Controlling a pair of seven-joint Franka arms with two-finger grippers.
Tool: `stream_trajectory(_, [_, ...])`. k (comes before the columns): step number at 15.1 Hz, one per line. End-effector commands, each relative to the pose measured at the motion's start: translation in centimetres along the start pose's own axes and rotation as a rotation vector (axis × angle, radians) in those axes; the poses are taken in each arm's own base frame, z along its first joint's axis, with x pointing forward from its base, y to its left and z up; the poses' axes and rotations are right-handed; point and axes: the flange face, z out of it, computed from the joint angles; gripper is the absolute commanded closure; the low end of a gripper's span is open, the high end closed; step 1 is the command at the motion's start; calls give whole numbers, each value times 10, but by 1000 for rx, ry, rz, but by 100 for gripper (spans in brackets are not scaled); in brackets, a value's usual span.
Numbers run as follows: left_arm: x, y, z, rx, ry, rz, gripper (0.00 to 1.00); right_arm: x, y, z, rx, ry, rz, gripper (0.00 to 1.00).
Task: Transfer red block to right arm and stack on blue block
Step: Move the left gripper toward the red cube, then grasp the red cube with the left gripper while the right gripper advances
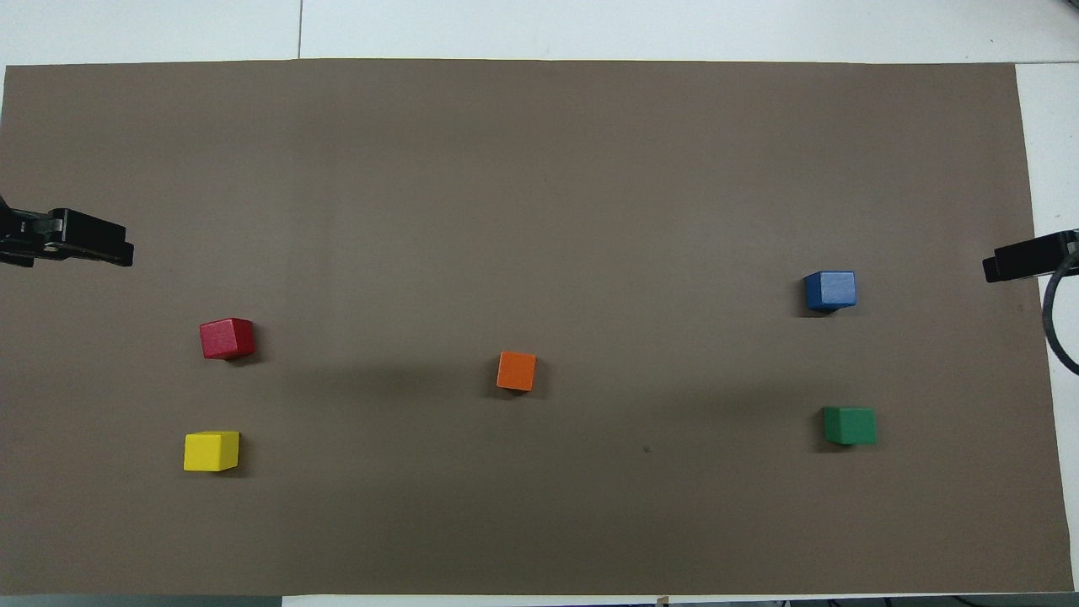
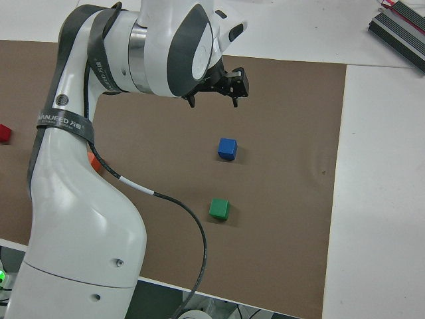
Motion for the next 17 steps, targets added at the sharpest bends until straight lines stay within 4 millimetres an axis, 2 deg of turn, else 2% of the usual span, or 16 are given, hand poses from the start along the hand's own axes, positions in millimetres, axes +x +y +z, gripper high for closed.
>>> stream_trajectory(1, [-4, 2, 2, -15, -3, 7, 0, -5, 0, 1, -16, -1, 14, 0])
stream_trajectory(5, [-9, 2, 2, -15, -21, 5, 0, -5, 0, 1, -16, -1, 14, 0])
stream_trajectory(7, [-21, 0, 16, -14, -83, -72, 0, -6, 0, 1, -14, -2, 11, 0])
stream_trajectory(8, [-13, 4, 20, -14, -15, -89, 0, -7, 1, 3, -6, -6, 12, 0])
stream_trajectory(10, [-2, -3, 50, -11, 1, -90, 0, -11, 0, 7, 3, -14, 11, 0])
stream_trajectory(11, [6, -2, 73, -7, -9, -58, 0, -16, -3, 13, 24, -22, 11, 0])
stream_trajectory(13, [12, -9, 114, -2, 1, -17, 0, -32, -1, 34, 167, -27, 53, 0])
stream_trajectory(15, [5, -19, 158, 13, 10, 8, 0, -40, -4, 60, 289, -14, 75, 0])
stream_trajectory(17, [-1, -24, 194, 14, 28, 1, 0, -39, -13, 78, 393, -4, 73, 0])
